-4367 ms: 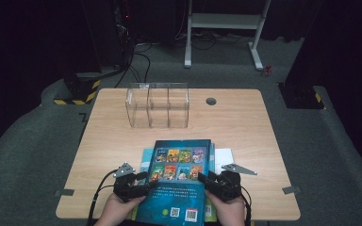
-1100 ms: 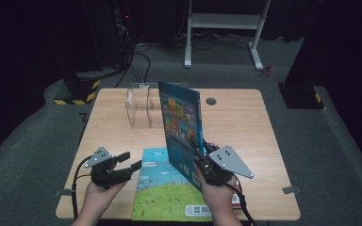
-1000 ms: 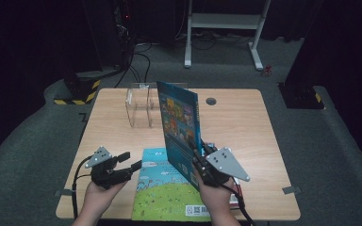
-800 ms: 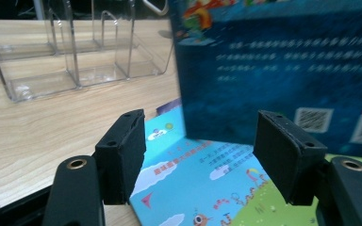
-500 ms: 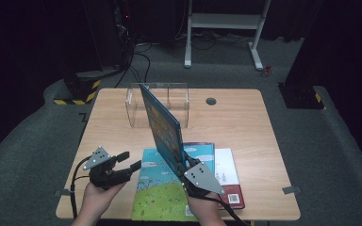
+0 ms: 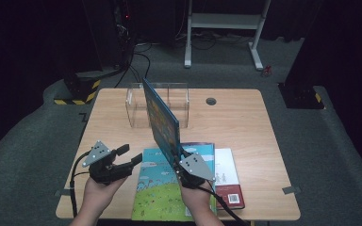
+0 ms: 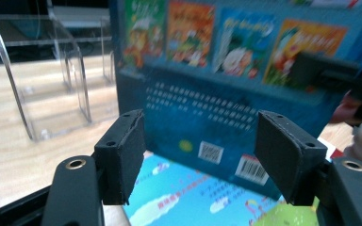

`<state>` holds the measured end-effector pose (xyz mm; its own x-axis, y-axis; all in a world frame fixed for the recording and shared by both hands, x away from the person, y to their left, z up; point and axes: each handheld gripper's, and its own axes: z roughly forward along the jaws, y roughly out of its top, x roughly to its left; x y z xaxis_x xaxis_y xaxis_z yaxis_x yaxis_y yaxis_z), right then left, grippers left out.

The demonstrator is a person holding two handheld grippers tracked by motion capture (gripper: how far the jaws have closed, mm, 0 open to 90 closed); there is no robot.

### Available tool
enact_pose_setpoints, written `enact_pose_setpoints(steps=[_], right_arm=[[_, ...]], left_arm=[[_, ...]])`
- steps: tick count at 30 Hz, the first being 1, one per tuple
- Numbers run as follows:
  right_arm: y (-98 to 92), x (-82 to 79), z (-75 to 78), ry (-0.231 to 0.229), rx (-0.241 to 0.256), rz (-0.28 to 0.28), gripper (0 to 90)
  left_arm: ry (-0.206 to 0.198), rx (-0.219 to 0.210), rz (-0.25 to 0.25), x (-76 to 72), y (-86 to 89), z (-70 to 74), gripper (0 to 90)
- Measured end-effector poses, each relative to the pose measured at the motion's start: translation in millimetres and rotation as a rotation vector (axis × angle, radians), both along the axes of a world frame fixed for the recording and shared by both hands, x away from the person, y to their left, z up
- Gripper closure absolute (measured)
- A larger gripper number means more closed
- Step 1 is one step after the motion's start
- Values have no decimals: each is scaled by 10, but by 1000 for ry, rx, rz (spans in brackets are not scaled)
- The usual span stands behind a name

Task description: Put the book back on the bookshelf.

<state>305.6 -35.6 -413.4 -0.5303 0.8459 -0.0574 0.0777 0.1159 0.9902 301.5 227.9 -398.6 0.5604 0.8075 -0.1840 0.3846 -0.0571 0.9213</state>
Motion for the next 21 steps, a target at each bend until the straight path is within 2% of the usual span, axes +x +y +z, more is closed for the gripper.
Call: enact_pose_setpoints(steps=[7, 9, 15, 17, 20, 21], right_arm=[[141, 43, -28, -2, 2, -10, 827], [215, 59, -43, -7, -1, -12, 829], [305, 71, -60, -10, -7, -14, 829], [313, 73, -63, -11, -6, -14, 829], [340, 73, -73, -11, -4, -18, 829], [345, 72, -74, -12, -3, -18, 829]], left_arm=[[-57, -1, -2, -9, -144, 225, 347], [-86, 6, -11, -21, -232, 315, 349], [-117, 9, -19, -36, -375, 414, 356], [-127, -3, -29, -47, -429, 459, 358], [-165, -6, -30, -76, -560, 563, 376], [-165, -6, -30, -76, -560, 563, 381]])
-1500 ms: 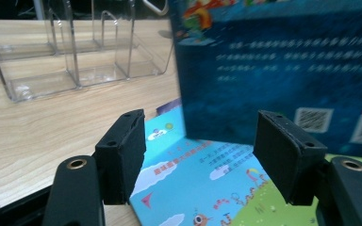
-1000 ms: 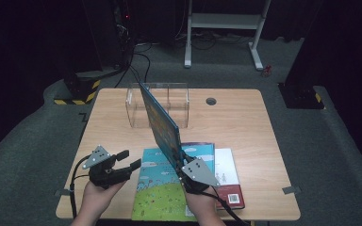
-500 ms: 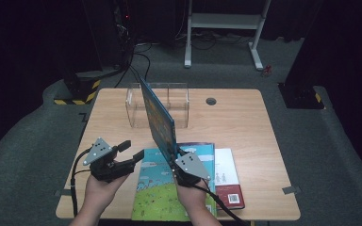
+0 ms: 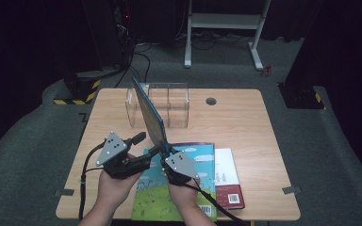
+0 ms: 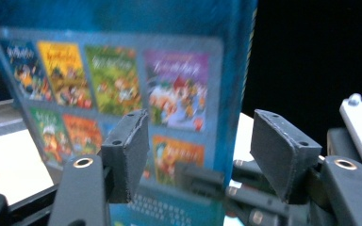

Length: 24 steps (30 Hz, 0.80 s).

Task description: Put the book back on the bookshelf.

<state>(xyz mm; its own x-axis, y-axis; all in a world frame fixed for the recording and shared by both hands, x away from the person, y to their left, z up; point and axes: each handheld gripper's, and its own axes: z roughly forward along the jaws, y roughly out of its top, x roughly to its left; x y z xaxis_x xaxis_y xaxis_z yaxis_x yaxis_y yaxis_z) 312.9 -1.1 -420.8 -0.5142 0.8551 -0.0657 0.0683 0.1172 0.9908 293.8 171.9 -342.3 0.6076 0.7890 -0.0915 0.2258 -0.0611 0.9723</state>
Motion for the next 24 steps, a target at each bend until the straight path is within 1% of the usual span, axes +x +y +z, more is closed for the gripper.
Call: enact_pose_setpoints(steps=[1, 3, 5, 9, 10, 12, 13, 15, 16, 18, 21, 22, 24], right_arm=[[6, -1, -3, -2, 2, -2, 829], [16, -4, -8, -6, 1, -1, 829], [25, -7, -13, -11, -2, 0, 829], [41, -20, -19, -18, -9, 1, 829], [48, -27, -24, -23, -17, 2, 828], [50, -27, -26, -21, -9, -3, 828], [48, -26, -25, -20, -9, -4, 828], [51, -27, -25, -19, -9, -6, 827], [61, -33, -29, -24, -13, -14, 824], [69, -38, -34, -28, -15, -20, 823], [73, -45, -35, -34, -27, -22, 822], [75, -47, -35, -35, -28, -24, 822], [75, -47, -33, -33, -28, -22, 822]], left_arm=[[-6, 1, 8, 16, -56, 33, 385], [-6, -3, 12, 28, -83, 45, 387], [-16, -7, 26, 49, -168, 75, 390], [-25, -17, 32, 54, -237, 103, 394], [-35, -5, 61, 58, -278, 123, 388], [-31, 0, 84, 77, -300, 138, 402], [-31, 0, 84, 77, -300, 138, 403], [-33, 14, 117, 93, -328, 145, 404], [-31, 15, 123, 100, -337, 146, 408], [-34, 32, 147, 113, -358, 139, 408], [-40, 47, 172, 133, -365, 113, 427], [-48, 43, 172, 134, -361, 99, 428], [-50, 45, 174, 129, -361, 97, 434]])
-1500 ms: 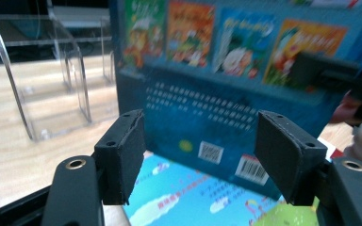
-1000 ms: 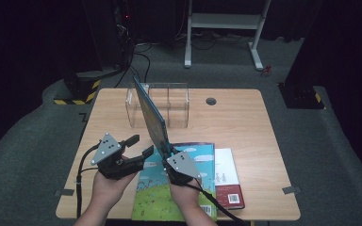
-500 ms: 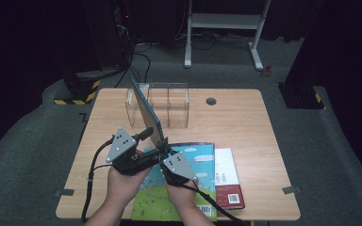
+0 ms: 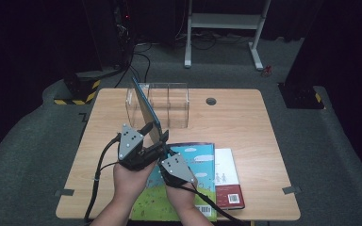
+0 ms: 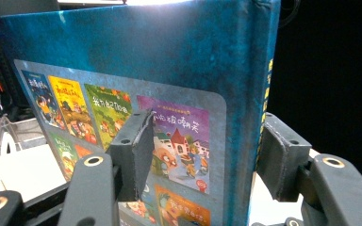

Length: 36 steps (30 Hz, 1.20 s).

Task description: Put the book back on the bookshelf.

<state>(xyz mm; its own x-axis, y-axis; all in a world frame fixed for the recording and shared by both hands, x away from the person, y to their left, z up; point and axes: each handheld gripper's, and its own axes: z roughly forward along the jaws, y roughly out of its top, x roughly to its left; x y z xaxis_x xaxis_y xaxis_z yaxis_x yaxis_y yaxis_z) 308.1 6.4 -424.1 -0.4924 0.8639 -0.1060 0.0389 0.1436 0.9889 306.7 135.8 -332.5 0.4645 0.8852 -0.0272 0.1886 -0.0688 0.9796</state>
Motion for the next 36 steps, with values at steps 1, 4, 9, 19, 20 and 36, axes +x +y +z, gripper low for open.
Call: enact_pose_setpoints(steps=[1, 4, 9, 19, 20, 36], right_arm=[[2, -1, 1, 0, 0, 0, 821], [5, -7, 1, 10, 0, 3, 802], [14, 1, -17, 14, -7, 10, 767], [77, 9, -22, 20, -8, 13, 724], [82, 6, -24, 19, -10, 11, 724], [186, -8, -26, 24, -13, 21, 618]], left_arm=[[-1, 3, 1, -5, 1, 1, 434], [-4, 9, -10, -14, 2, 1, 473], [-13, 20, -22, -43, -27, -19, 543], [-21, 11, -17, -80, 17, -31, 615], [-22, 10, -15, -85, 20, -34, 619], [-52, -3, 7, -204, 75, -78, 722]])
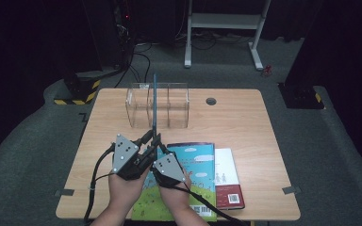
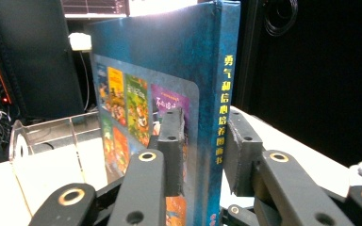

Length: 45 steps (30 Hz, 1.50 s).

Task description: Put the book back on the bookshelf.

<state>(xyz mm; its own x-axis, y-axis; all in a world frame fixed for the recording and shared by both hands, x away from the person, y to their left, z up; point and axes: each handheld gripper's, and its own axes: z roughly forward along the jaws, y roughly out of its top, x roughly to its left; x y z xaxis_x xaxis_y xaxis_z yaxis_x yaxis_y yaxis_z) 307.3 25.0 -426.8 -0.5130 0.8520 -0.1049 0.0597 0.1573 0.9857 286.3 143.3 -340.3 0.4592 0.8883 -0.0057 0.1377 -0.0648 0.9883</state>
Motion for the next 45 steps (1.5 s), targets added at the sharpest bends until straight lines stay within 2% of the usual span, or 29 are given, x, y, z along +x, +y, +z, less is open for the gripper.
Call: enact_pose_setpoints(steps=[16, 24, 25, 26, 27, 28, 31, 33, 36, 39, 42, 45], right_arm=[[57, -26, 17, 13, 14, 39, 539], [109, -65, 18, 6, 14, 17, 503], [110, -66, 19, 9, 12, 19, 493], [116, -68, 22, 22, 18, 26, 429], [109, -80, 22, 23, 20, 75, 430], [141, -160, 21, -7, 9, 100, 427], [159, -216, 18, -14, 1, 123, 426], [130, -228, 17, -2, 1, 127, 426], [78, -232, 31, 5, 6, 132, 424], [45, -233, 36, 8, 6, 123, 430], [-5, -212, 27, 19, 6, 117, 432], [-43, -196, 11, 31, 6, 112, 433]], left_arm=[[-37, -3, 17, -127, 100, -31, 760], [-58, 6, 29, -175, 102, -45, 776], [-58, 1, 33, -176, 105, -44, 777], [-66, -1, 59, -175, 112, -43, 785], [-65, -14, 71, -158, 146, -39, 800], [-51, -51, 66, -125, 231, -27, 808], [-45, -53, 47, -120, 258, -28, 799], [-62, -30, 73, -144, 248, -40, 816], [-59, -59, 82, -135, 336, -55, 818], [-59, -61, 82, -135, 443, -62, 823], [-71, -45, 79, -161, 522, -87, 831], [-83, -40, 56, -182, 627, -125, 834]])
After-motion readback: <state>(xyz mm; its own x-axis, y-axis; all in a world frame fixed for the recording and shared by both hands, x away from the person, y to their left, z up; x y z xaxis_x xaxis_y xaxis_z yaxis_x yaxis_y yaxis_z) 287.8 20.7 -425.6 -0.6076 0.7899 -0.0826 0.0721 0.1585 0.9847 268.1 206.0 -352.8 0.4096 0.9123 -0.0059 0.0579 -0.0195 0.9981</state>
